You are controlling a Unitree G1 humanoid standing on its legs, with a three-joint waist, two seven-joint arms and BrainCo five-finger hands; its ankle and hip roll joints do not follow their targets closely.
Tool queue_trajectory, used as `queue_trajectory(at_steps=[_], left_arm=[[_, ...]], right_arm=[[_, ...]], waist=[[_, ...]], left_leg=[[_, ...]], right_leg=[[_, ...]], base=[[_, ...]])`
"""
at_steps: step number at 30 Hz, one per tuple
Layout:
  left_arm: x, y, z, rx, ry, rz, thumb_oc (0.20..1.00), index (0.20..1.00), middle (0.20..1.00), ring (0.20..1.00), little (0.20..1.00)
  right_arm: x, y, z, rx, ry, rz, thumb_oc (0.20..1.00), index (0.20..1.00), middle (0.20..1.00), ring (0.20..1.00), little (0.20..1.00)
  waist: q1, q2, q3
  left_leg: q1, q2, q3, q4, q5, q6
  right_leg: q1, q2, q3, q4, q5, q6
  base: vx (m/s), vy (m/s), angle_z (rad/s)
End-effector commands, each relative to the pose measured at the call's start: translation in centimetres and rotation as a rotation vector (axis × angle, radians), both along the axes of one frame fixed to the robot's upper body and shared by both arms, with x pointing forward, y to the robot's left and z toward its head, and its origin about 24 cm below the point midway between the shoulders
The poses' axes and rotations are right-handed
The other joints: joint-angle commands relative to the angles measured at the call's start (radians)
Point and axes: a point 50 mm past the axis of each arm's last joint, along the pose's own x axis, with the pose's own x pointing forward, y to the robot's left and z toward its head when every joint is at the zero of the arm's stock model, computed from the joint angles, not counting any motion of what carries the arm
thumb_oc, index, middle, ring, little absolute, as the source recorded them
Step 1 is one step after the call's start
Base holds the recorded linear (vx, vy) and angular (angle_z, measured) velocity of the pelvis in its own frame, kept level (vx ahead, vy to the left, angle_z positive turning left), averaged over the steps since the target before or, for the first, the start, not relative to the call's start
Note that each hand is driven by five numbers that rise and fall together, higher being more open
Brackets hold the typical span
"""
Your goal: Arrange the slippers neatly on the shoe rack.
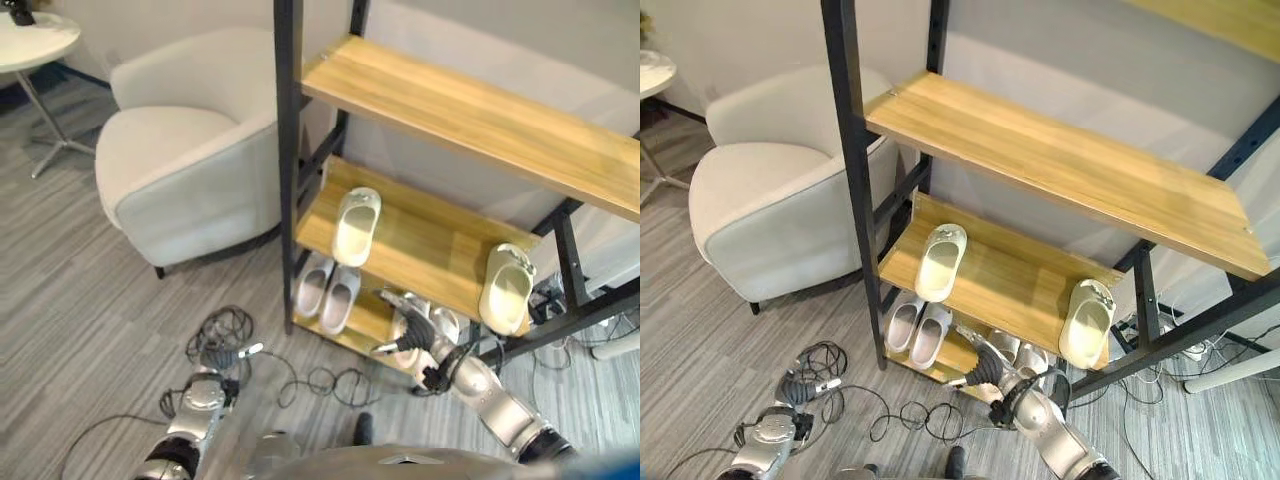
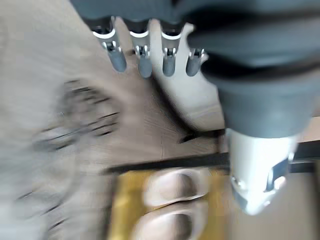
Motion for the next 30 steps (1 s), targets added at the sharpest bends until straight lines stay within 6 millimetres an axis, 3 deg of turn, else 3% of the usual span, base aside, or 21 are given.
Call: queue_trajectory(at_steps=[1, 9, 13, 19, 30], left_arm=[[3.1, -0.3, 4.2, 0.052, -0.241, -0.108, 1.000, 1.000, 1.000, 1.000, 1.000], [2.4, -0.9, 9.1, 0.128, -0.384, -0.363, 1.000, 1.000, 1.000, 1.000, 1.000], [1.6, -1.4, 10.6, 0.123, -0.424, -0.429, 1.000, 1.000, 1.000, 1.000, 1.000], [1.0, -2.1, 10.7, 0.098, -0.395, -0.498, 1.000, 1.000, 1.000, 1.000, 1.000], [-0.9, -2.5, 9.6, -0.016, -0.271, -0.561, 1.000, 1.000, 1.000, 1.000, 1.000]], right_arm=[[0.4, -1.8, 1.8, -0.007, -0.101, -0.025, 1.000, 1.000, 1.000, 1.000, 1.000], [-2.8, -5.6, -0.4, -0.079, 0.032, -0.130, 1.000, 1.000, 1.000, 1.000, 1.000], [-3.9, -6.6, -1.4, -0.125, 0.086, -0.165, 1.000, 1.000, 1.000, 1.000, 1.000], [-4.7, -7.0, -3.1, -0.158, 0.174, -0.207, 1.000, 1.000, 1.000, 1.000, 1.000], [-4.7, -7.3, -4.0, -0.176, 0.220, -0.256, 1.000, 1.000, 1.000, 1.000, 1.000]], waist=[[-0.012, 0.054, 0.015], [-0.051, 0.095, -0.010], [-0.060, 0.108, -0.013], [-0.071, 0.129, -0.007], [-0.090, 0.173, 0.009]], left_leg=[[0.053, 0.026, 0.045, -0.144, 0.054, -0.046], [0.105, 0.021, 0.079, -0.168, 0.064, -0.042], [0.114, 0.019, 0.088, -0.169, 0.064, -0.039], [0.127, 0.019, 0.091, -0.162, 0.052, -0.040], [0.125, 0.022, 0.105, -0.142, 0.048, -0.039]], right_leg=[[0.086, -0.042, -0.011, 0.126, -0.174, 0.093], [0.107, -0.053, 0.020, 0.113, -0.156, 0.102], [0.112, -0.055, 0.030, 0.108, -0.154, 0.103], [0.122, -0.055, 0.045, 0.109, -0.164, 0.100], [0.118, -0.052, 0.063, 0.113, -0.169, 0.093]], base=[[0.02, 0.036, -0.14], [-0.01, 0.011, -0.15], [-0.04, -0.023, -0.10], [0.00, -0.024, -0.03], [-0.02, -0.024, -0.01]])
